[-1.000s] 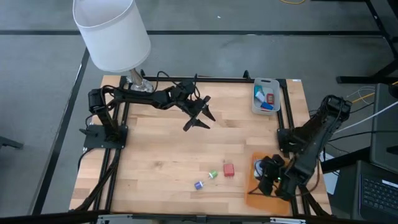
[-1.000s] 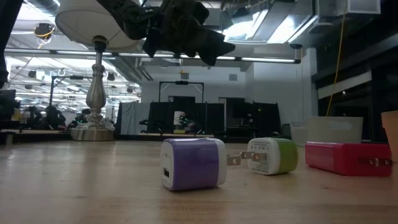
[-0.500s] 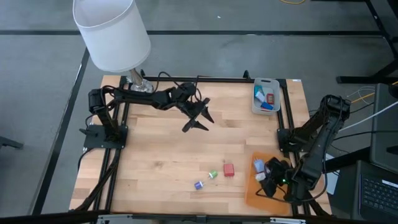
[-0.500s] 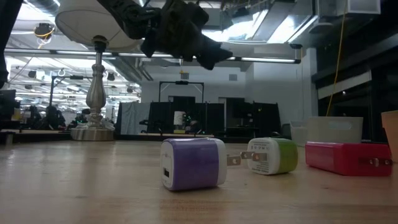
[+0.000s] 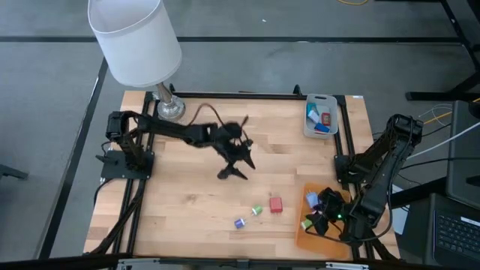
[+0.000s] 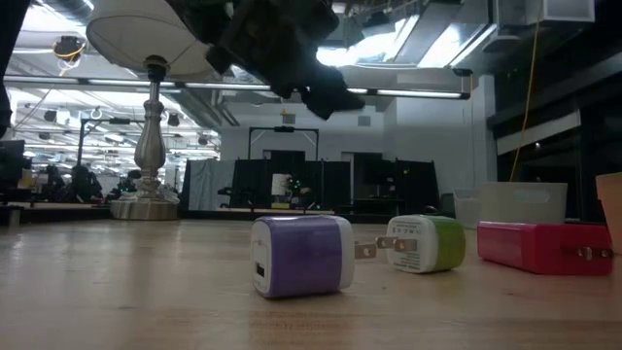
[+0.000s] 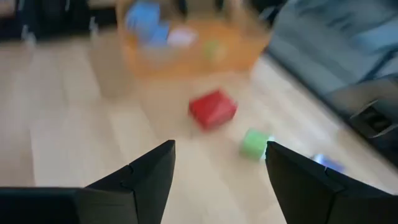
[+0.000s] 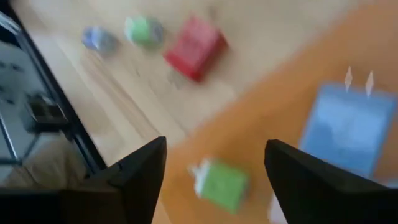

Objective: Pick & Place Office items
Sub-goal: Put the green charger adapter into the orange bin

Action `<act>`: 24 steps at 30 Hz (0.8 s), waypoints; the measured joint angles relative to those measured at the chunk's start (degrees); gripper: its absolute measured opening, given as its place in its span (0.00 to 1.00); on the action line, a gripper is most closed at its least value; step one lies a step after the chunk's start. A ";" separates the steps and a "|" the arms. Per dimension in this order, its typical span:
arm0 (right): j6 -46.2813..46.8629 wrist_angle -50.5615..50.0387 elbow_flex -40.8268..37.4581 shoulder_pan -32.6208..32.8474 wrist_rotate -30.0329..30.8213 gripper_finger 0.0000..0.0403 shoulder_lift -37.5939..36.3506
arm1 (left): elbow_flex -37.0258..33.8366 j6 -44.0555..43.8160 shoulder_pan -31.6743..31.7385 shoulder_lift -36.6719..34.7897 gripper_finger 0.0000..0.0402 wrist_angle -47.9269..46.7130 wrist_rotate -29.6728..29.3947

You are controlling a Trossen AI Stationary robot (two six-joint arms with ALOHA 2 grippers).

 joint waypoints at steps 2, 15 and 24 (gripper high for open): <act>-1.98 0.18 0.01 -0.53 5.69 0.65 0.00 | -0.02 -0.26 -3.77 0.16 0.60 -1.69 -9.10; -42.44 16.19 0.02 -9.51 43.73 0.62 0.36 | 0.00 -22.08 -20.64 2.18 0.59 13.09 -57.68; -52.80 24.81 0.07 -10.31 43.41 0.62 3.08 | 0.00 -31.98 -28.81 11.92 0.58 23.16 -77.07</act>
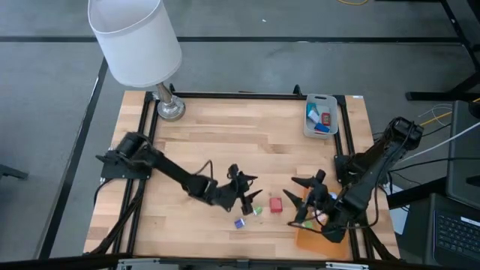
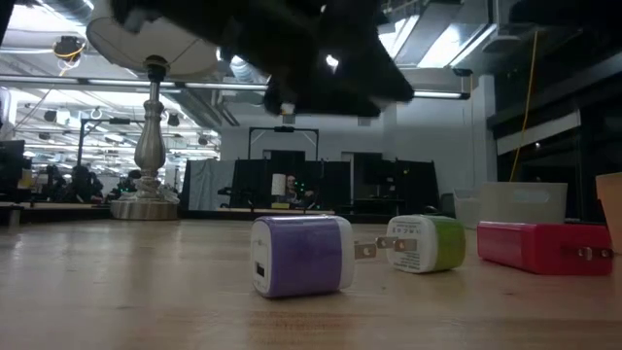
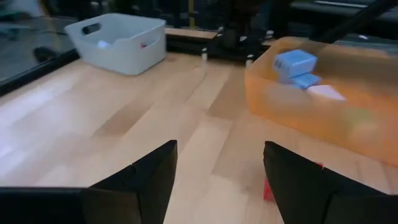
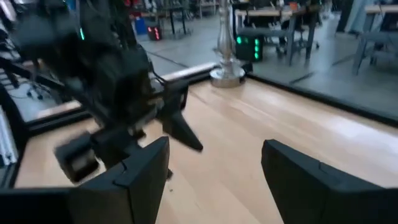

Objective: Pick & Place Office items
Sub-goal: Put the green charger adapter into the orange bin

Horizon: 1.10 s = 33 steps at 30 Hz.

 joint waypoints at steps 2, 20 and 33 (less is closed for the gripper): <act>-1.47 1.13 0.00 1.53 1.36 0.62 0.71 | -0.02 -1.83 -1.39 2.64 0.57 2.75 -3.78; -5.79 0.48 0.00 7.29 -1.10 0.62 0.98 | 28.28 -20.94 -4.73 16.21 0.55 -30.23 -4.02; -5.37 0.24 0.00 7.64 -3.99 0.62 0.98 | 31.01 -34.05 -7.95 17.36 0.55 -44.92 -3.76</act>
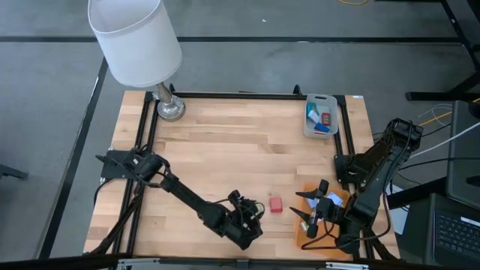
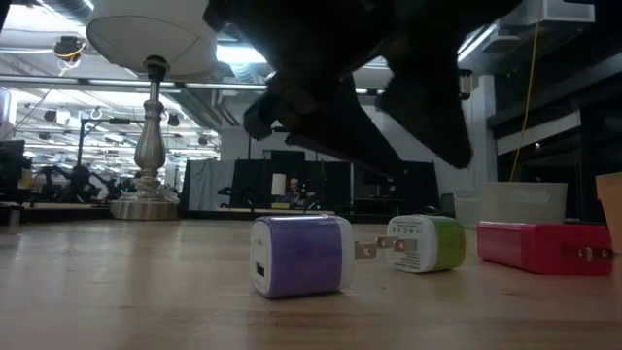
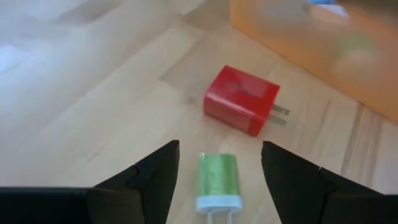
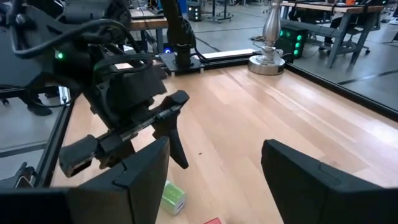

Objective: Pick & Place Office items
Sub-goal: Put the green charger adapter into the orange bin

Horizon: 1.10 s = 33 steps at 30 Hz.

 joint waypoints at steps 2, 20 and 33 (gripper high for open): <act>0.03 0.11 0.00 0.00 0.00 0.62 0.00 | 0.07 -0.08 0.30 0.65 0.55 0.63 1.17; 0.23 0.39 -0.02 0.00 -0.92 0.62 0.00 | 0.07 -0.30 3.72 4.50 0.53 0.84 10.86; -1.20 0.44 -0.02 1.02 9.64 0.57 -0.02 | 0.79 11.76 4.30 3.98 0.31 4.32 11.12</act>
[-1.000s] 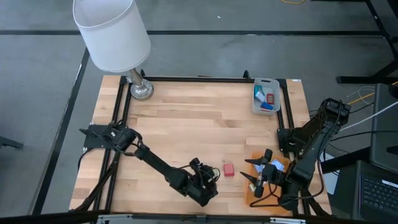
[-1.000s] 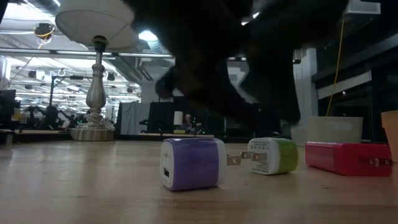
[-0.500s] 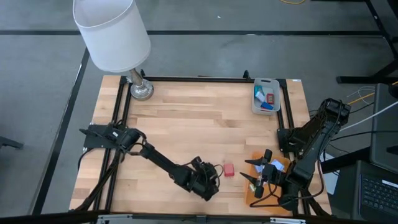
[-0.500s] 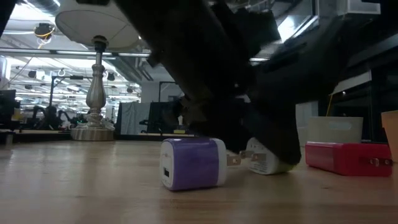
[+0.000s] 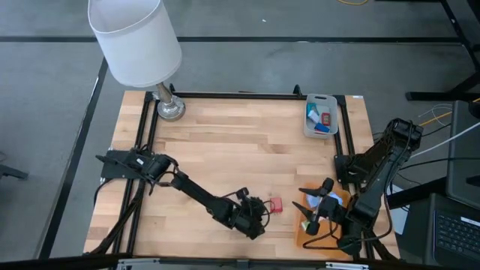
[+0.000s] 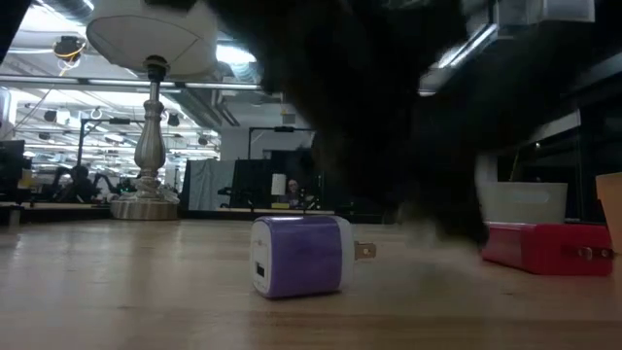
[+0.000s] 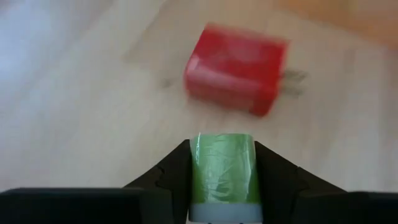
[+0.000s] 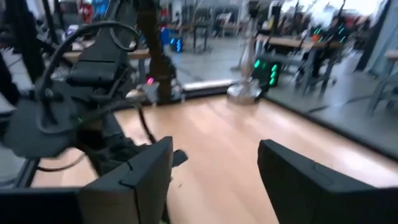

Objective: Pick & Place Office items
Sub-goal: Put the green charger adapter into the orange bin

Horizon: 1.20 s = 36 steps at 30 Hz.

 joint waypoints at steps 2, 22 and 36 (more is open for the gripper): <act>-0.90 0.01 0.00 0.55 2.68 0.55 -0.40 | 0.65 4.93 0.65 -1.44 0.31 2.65 0.56; -24.54 -0.51 6.08 0.42 5.37 0.47 -9.14 | 0.79 33.30 11.62 -1.49 0.31 38.76 26.98; -24.71 -0.46 6.08 -0.51 5.37 0.47 -9.14 | 1.56 35.15 14.54 0.94 0.31 47.91 34.40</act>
